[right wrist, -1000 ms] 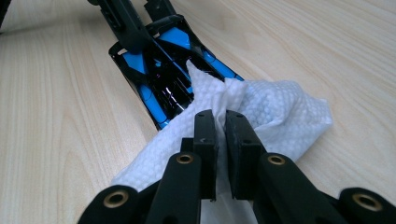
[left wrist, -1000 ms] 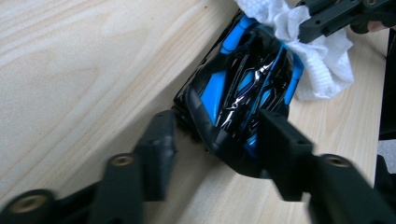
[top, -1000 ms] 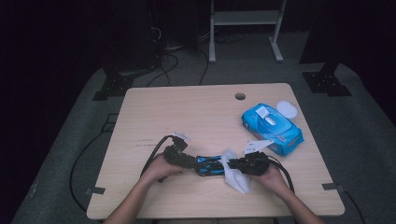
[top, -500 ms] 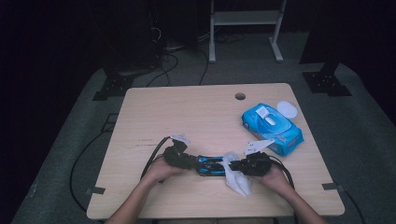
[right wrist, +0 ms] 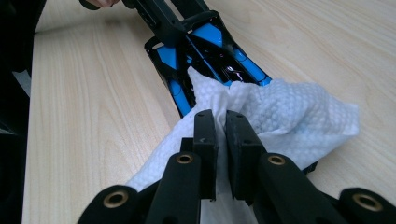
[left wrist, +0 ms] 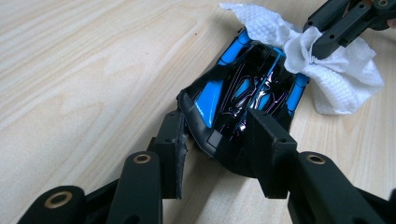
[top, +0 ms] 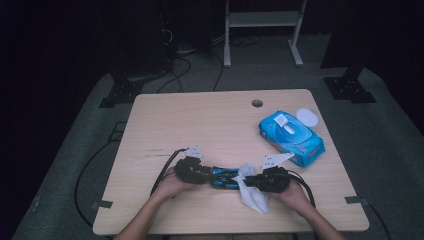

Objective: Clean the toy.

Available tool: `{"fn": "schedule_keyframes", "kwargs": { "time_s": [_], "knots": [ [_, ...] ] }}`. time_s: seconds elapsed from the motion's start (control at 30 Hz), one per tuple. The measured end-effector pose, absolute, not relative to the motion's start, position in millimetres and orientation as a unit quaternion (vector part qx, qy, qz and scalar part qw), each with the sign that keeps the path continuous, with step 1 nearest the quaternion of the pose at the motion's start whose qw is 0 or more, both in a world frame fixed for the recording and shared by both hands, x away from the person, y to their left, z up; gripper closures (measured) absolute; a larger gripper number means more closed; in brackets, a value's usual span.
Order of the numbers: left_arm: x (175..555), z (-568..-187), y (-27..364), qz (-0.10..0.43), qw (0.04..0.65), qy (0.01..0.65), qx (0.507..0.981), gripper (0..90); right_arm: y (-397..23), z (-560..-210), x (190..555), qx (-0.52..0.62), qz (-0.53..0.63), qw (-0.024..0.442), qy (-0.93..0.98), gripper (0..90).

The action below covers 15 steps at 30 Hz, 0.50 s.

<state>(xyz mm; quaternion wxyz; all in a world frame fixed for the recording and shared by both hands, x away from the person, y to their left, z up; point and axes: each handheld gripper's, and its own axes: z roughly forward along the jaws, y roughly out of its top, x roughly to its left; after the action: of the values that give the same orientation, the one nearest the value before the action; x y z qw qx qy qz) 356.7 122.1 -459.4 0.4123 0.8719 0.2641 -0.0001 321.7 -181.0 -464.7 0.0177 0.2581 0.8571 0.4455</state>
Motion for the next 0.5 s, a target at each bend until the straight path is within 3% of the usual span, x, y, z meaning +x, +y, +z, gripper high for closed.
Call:
{"fn": "schedule_keyframes", "kwargs": {
  "time_s": [0.5],
  "knots": [
    [333,-458,122,0.082,0.425,0.212,0.876,58.8,-182,-464,315,0.244,0.442,0.025,0.863,83.4]
  ]
}}
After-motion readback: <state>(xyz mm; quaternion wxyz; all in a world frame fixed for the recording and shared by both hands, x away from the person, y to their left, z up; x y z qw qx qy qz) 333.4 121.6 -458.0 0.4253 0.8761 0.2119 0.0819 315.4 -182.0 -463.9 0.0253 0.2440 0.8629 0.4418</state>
